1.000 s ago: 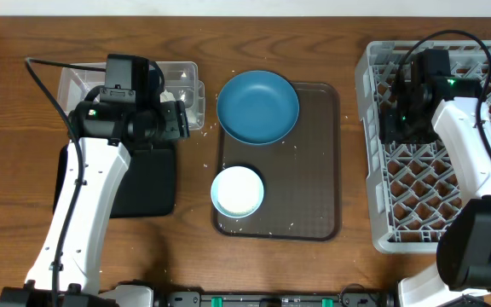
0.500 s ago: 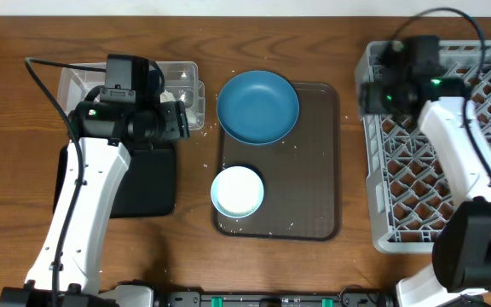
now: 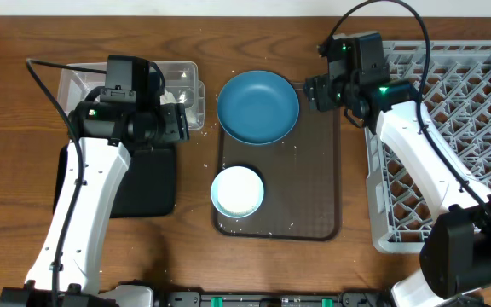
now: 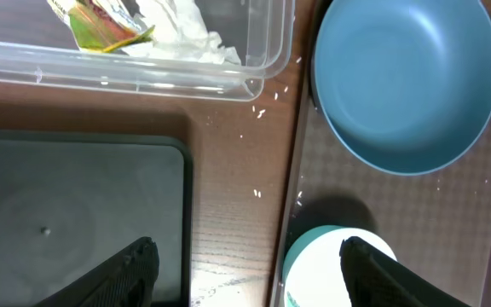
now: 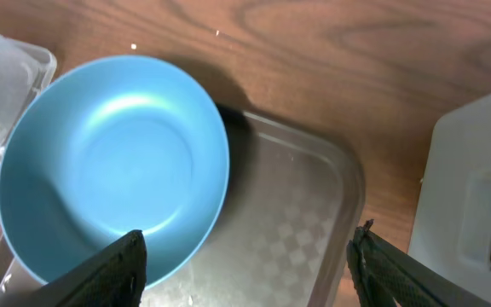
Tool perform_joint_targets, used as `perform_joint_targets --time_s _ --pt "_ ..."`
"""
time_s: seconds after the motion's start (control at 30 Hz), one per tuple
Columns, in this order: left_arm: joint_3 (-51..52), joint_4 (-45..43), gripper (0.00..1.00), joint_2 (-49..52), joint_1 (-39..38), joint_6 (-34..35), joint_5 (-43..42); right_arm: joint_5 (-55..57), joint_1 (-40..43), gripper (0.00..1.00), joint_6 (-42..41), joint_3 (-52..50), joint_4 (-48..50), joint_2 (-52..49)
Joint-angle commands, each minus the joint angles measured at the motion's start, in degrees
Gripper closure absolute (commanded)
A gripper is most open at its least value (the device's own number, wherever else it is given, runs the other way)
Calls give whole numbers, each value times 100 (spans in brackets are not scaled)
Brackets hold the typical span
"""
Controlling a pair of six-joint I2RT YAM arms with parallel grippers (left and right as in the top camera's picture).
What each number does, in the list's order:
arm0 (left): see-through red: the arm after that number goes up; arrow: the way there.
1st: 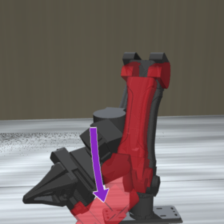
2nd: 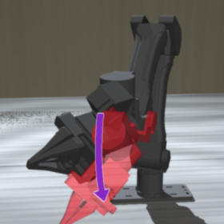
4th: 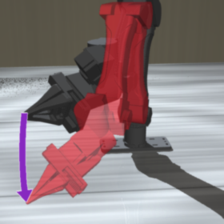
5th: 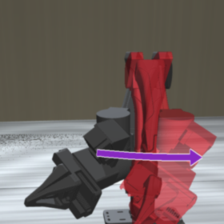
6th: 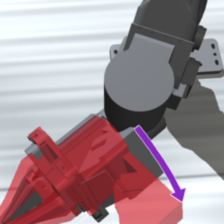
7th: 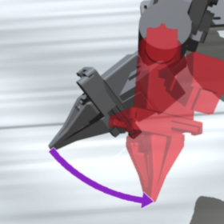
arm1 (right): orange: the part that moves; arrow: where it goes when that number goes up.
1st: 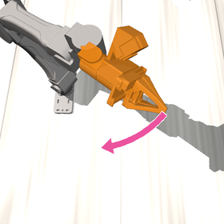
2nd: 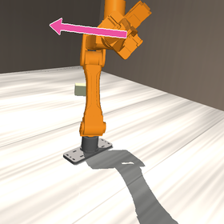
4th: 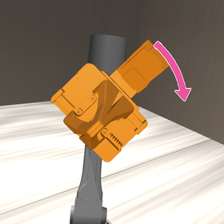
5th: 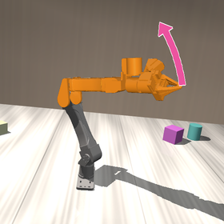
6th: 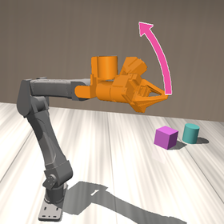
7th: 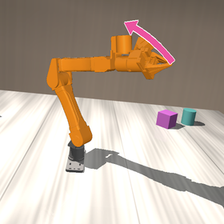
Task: Sort waste into correct bins and load items into the dishwasher rack
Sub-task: 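Move the left gripper over the small light blue bowl of rice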
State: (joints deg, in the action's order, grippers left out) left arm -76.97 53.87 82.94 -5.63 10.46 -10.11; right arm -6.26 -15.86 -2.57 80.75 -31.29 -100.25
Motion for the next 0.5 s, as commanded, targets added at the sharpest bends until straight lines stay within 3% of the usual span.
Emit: perform_joint_targets --time_s 0.0,0.17,0.47 --pt "-11 90 29 22 -192 -33 -13 376 -9 24 -271 98 -144 -39" --pt "4 114 29 61 -804 4 -11 544 173 23 -365 101 -533 -13" --pt "4 94 29 739 -1967 697 -7 540 804 23 -385 101 -1158 192"
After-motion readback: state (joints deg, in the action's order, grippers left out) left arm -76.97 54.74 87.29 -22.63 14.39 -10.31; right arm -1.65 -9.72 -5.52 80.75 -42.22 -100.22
